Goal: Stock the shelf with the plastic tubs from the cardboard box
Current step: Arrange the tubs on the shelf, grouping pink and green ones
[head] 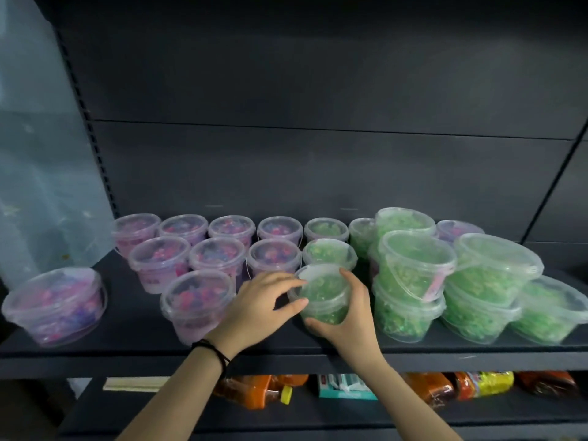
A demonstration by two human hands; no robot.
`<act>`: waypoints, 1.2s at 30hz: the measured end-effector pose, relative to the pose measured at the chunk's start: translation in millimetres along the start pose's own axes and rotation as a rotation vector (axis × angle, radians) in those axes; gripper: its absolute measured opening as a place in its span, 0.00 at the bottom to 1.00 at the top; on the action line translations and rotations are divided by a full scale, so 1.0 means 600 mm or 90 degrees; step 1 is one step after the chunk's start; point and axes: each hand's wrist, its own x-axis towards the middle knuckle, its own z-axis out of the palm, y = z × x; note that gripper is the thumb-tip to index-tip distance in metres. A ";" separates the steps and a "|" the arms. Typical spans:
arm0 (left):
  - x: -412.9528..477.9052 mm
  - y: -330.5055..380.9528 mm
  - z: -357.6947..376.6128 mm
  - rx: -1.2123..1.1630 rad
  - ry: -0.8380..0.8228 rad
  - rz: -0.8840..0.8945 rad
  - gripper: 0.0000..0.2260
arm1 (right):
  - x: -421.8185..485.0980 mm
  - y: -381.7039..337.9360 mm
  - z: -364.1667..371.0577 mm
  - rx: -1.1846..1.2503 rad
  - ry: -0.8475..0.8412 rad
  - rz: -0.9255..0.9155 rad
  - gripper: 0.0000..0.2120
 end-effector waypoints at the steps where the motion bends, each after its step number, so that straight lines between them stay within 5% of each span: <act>1: 0.000 0.004 0.007 0.012 -0.009 -0.007 0.19 | -0.005 0.003 0.002 -0.010 0.000 -0.008 0.47; 7: 0.009 0.016 0.015 -0.054 -0.011 -0.035 0.25 | -0.030 0.016 -0.014 -0.031 -0.053 -0.030 0.48; 14: 0.027 0.019 0.021 -0.014 -0.049 -0.053 0.35 | -0.066 0.020 -0.057 0.018 -0.077 -0.083 0.34; 19: 0.008 0.014 0.011 -0.216 -0.092 -0.078 0.24 | -0.029 0.025 -0.080 -0.044 -0.170 -0.138 0.28; 22: -0.025 0.014 0.033 -0.336 0.022 -0.172 0.13 | -0.007 0.028 -0.081 -0.075 -0.226 -0.164 0.23; 26: -0.073 -0.006 0.069 -0.024 0.128 -0.208 0.17 | -0.010 0.037 -0.072 -0.117 -0.140 -0.170 0.22; 29: -0.091 -0.021 0.085 0.188 0.065 -0.213 0.22 | -0.015 0.027 -0.056 -0.177 -0.049 -0.129 0.25; 32: -0.103 -0.031 0.098 0.252 -0.021 -0.240 0.25 | -0.017 0.009 -0.039 -0.240 0.000 -0.113 0.29; 36: -0.109 -0.031 0.105 0.271 -0.009 -0.236 0.26 | -0.035 0.007 -0.035 -0.239 -0.036 -0.132 0.27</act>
